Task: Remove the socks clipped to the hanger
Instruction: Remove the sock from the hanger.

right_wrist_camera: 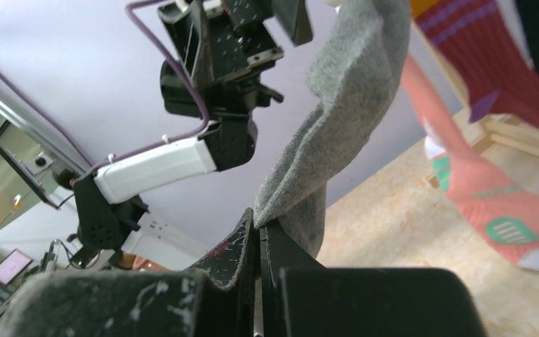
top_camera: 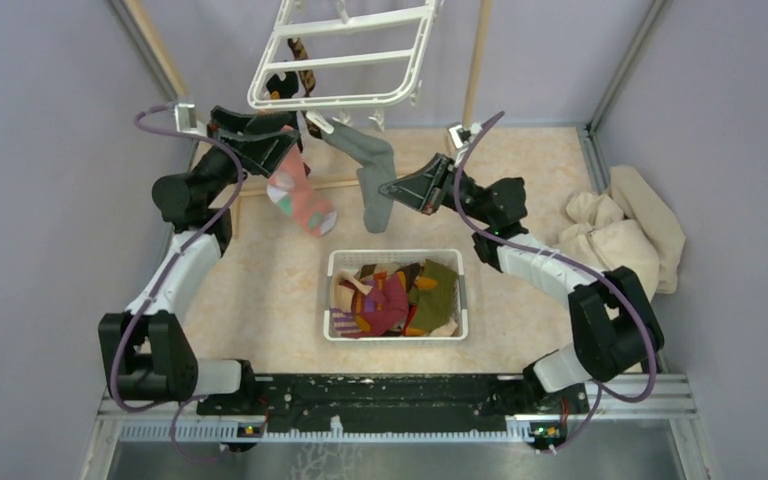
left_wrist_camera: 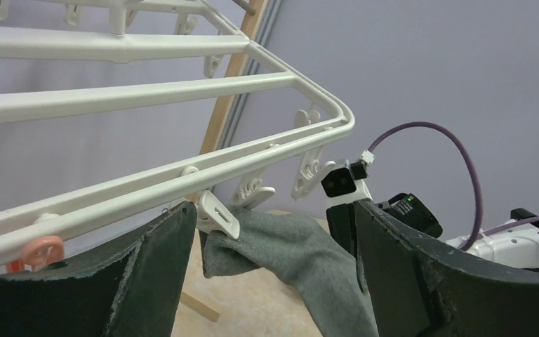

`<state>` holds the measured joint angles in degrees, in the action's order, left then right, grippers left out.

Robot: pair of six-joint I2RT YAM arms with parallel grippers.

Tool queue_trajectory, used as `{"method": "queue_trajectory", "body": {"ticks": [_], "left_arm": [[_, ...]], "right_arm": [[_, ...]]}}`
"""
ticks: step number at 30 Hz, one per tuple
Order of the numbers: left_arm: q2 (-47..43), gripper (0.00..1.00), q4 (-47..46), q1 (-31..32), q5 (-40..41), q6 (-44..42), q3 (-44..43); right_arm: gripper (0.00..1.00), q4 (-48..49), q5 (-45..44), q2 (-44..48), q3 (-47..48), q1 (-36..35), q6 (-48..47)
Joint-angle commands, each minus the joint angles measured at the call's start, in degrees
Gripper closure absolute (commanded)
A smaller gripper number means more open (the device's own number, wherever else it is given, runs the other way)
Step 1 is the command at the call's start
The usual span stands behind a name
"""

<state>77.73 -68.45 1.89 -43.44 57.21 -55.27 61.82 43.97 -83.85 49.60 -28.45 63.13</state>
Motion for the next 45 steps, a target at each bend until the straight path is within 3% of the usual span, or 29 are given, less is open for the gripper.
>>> {"method": "queue_trajectory", "body": {"ticks": [1,12,20,29,36,45], "left_arm": [[-4.34,0.11,5.27,0.17,0.09,-3.74,1.01],[-10.28,0.11,15.44,0.22,-0.64,-8.95,1.61],[-10.27,0.11,17.05,3.92,0.83,-10.58,2.65],[-8.39,0.12,25.22,17.21,16.04,-19.55,1.78],[-8.63,0.13,29.78,20.87,28.68,-23.49,2.01],[-4.81,0.16,22.98,21.40,32.34,-23.14,2.62]], "right_arm": [[1.00,6.31,-0.27,4.35,-0.65,4.12,3.32],[1.00,6.85,1.45,6.84,-0.63,13.08,6.13],[1.00,7.94,2.07,5.92,0.66,14.12,7.48],[1.00,8.00,2.39,6.03,0.37,14.07,7.77],[1.00,8.47,2.72,5.96,-0.02,14.11,8.07],[1.00,10.04,2.87,5.67,-0.37,14.08,8.99]]}}
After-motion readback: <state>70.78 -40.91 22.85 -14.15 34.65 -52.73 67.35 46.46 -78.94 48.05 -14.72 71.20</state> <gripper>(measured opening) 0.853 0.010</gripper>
